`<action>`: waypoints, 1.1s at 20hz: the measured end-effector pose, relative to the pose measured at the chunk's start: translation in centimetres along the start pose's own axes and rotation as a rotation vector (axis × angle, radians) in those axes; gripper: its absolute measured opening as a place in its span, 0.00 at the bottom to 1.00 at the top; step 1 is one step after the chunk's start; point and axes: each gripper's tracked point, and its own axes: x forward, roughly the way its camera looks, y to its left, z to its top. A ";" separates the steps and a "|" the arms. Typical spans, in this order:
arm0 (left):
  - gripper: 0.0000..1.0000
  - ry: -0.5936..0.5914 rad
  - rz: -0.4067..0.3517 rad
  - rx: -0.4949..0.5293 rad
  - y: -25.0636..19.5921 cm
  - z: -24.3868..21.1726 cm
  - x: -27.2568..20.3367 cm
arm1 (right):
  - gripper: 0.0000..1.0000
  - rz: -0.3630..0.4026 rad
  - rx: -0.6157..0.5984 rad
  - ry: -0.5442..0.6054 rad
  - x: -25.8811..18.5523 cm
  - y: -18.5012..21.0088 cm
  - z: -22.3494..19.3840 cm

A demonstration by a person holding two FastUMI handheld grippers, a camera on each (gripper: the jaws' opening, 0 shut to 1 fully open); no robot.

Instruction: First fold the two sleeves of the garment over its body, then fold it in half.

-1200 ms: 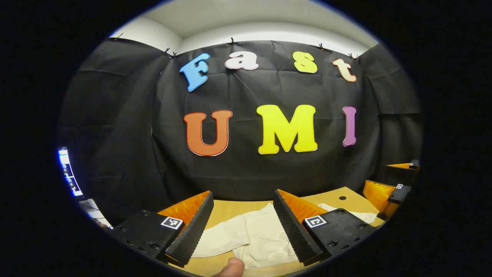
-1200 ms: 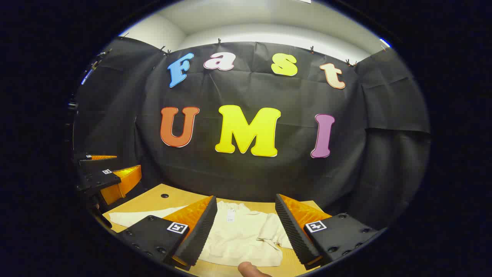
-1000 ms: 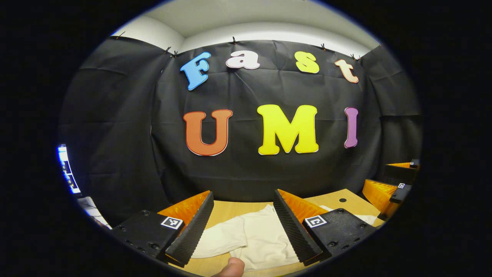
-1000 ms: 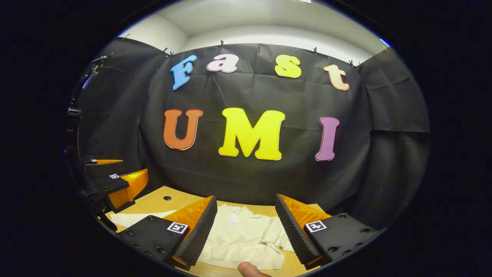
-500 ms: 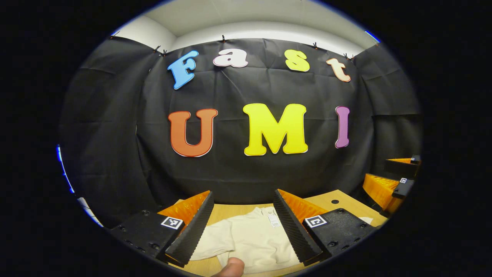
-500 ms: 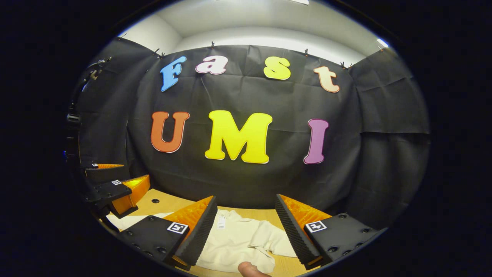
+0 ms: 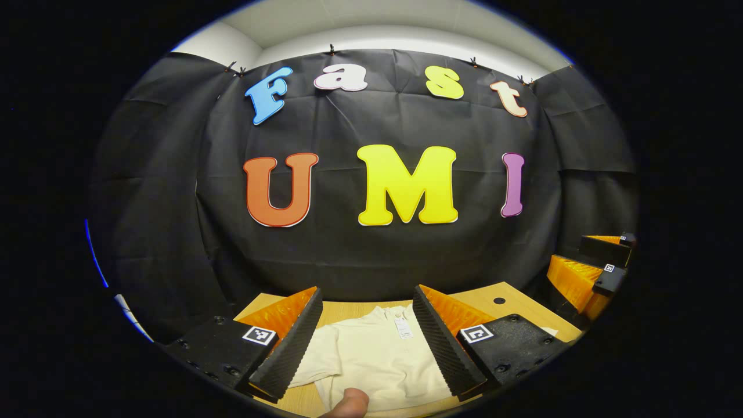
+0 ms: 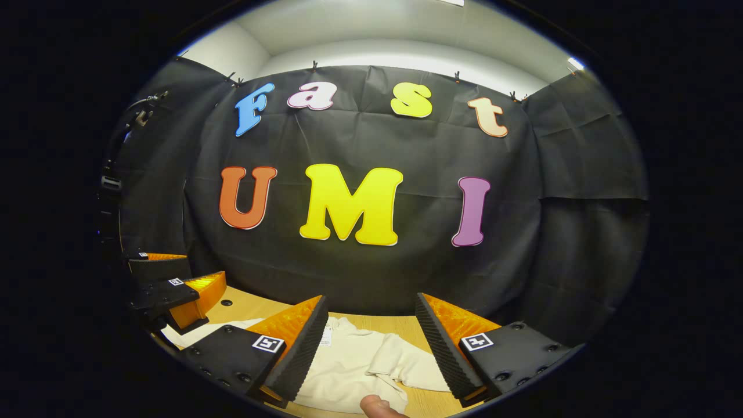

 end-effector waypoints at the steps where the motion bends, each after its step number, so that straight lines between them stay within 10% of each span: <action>1: 0.99 -0.003 0.009 0.007 0.0 0.1 -0.1 | 0.95 -0.014 0.007 0.010 0.4 -1.1 -0.5; 22: 0.99 0.066 0.122 0.122 -11.6 -2.4 -2.6 | 0.95 -0.325 0.138 0.638 5.5 -28.1 -34.4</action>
